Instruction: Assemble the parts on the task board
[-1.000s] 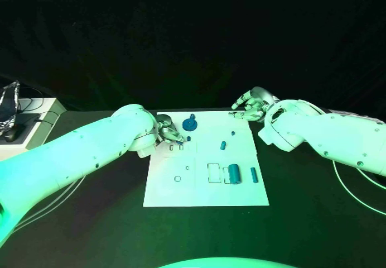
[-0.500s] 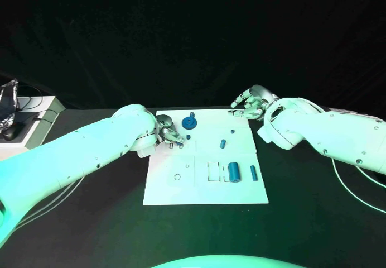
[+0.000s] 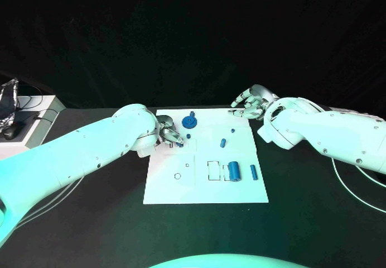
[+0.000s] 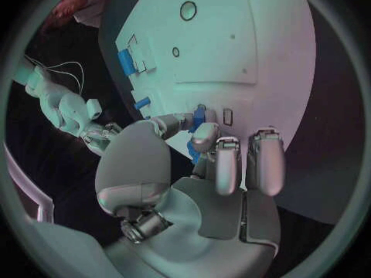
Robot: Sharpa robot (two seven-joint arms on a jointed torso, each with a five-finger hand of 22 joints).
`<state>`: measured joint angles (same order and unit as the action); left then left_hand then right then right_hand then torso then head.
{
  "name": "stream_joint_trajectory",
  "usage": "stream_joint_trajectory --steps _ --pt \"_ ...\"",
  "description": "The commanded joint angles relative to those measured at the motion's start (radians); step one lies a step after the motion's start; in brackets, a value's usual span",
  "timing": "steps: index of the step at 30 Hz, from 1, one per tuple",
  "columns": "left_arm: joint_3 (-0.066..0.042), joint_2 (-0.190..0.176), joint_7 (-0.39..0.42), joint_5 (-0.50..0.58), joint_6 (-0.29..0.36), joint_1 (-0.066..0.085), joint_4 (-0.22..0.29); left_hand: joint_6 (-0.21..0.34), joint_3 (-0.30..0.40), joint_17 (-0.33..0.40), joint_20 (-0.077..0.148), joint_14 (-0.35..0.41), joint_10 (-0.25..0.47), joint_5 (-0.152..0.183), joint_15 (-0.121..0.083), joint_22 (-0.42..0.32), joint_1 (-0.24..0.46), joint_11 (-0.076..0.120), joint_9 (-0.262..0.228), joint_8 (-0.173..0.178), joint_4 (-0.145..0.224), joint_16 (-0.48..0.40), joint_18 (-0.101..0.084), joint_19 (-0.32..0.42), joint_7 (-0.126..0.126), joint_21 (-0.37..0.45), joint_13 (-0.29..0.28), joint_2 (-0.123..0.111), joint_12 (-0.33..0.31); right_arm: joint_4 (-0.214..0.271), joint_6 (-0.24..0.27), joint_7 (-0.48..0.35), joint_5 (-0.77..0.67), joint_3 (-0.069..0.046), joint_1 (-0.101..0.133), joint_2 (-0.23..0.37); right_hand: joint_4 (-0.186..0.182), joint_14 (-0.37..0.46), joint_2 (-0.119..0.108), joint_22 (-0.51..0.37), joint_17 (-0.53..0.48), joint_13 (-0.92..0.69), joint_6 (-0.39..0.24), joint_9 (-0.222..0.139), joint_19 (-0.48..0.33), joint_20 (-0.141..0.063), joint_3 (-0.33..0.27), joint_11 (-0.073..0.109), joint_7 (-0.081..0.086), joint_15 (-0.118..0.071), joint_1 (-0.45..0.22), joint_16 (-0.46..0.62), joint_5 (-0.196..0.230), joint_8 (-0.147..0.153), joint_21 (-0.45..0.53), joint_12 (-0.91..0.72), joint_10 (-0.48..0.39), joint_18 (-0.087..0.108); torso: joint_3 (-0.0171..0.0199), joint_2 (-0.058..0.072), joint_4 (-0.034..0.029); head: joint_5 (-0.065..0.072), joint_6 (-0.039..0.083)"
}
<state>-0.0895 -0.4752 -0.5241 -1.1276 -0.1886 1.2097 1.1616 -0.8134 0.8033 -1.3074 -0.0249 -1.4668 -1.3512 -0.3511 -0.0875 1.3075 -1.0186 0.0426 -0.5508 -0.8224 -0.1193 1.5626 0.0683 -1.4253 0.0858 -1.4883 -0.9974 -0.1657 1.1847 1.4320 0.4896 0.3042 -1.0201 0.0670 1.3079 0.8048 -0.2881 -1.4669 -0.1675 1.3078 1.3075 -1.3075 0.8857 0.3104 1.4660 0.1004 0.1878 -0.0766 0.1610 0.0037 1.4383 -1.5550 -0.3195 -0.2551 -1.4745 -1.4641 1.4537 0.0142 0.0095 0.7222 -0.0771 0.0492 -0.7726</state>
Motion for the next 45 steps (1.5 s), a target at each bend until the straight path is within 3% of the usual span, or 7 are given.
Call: stream_joint_trajectory --steps 1,27,45 --pt "0.000 0.002 -0.001 -0.007 -0.024 0.000 0.003 -0.070 0.111 -0.247 0.005 -0.099 -0.003 0.002 -0.009 0.048 -0.001 0.003 -0.290 -0.004 0.118 -0.002 -0.018 -0.001 -0.060 0.000 0.001 0.012 -0.006 -0.001 -0.013 -0.007 -0.005 0.000 -0.001 -0.001 0.003 -0.089 -0.006 0.196 0.201 -0.150 -0.007 0.001 0.063 0.002 0.006 -0.002 0.001 -0.001 -0.002 0.004 -0.005 -0.007 0.006 -0.005 0.004 0.011 -0.0003 0.000 0.0001 0.000 0.001" --pt "0.006 0.013 -0.003 -0.007 -0.055 -0.004 -0.014 -0.075 0.087 -0.244 0.006 -0.099 -0.005 0.010 -0.010 0.044 0.004 0.003 -0.292 0.004 0.108 -0.003 -0.018 0.001 -0.062 0.002 0.009 0.013 -0.014 -0.002 -0.013 -0.007 -0.004 0.000 -0.003 -0.001 0.002 -0.089 -0.007 0.195 0.198 -0.150 -0.007 0.002 0.062 0.002 0.010 -0.001 0.001 -0.001 -0.004 0.005 -0.009 -0.008 0.009 -0.006 0.005 0.011 0.0007 0.001 0.0007 -0.002 -0.004" --pt "0.008 0.012 -0.003 -0.016 -0.087 -0.004 -0.013 -0.085 0.021 -0.246 0.009 -0.099 -0.011 0.008 -0.013 0.048 0.023 0.008 -0.300 0.019 0.083 -0.002 -0.019 -0.002 -0.068 0.003 0.009 -0.011 -0.016 0.000 -0.011 -0.007 -0.004 0.000 -0.003 0.003 0.002 -0.089 -0.007 0.195 0.198 -0.150 -0.007 0.002 0.062 0.002 0.010 -0.001 0.001 -0.001 -0.004 0.005 -0.009 -0.008 0.009 -0.006 0.005 0.011 0.0006 0.001 -0.0006 -0.002 -0.011"
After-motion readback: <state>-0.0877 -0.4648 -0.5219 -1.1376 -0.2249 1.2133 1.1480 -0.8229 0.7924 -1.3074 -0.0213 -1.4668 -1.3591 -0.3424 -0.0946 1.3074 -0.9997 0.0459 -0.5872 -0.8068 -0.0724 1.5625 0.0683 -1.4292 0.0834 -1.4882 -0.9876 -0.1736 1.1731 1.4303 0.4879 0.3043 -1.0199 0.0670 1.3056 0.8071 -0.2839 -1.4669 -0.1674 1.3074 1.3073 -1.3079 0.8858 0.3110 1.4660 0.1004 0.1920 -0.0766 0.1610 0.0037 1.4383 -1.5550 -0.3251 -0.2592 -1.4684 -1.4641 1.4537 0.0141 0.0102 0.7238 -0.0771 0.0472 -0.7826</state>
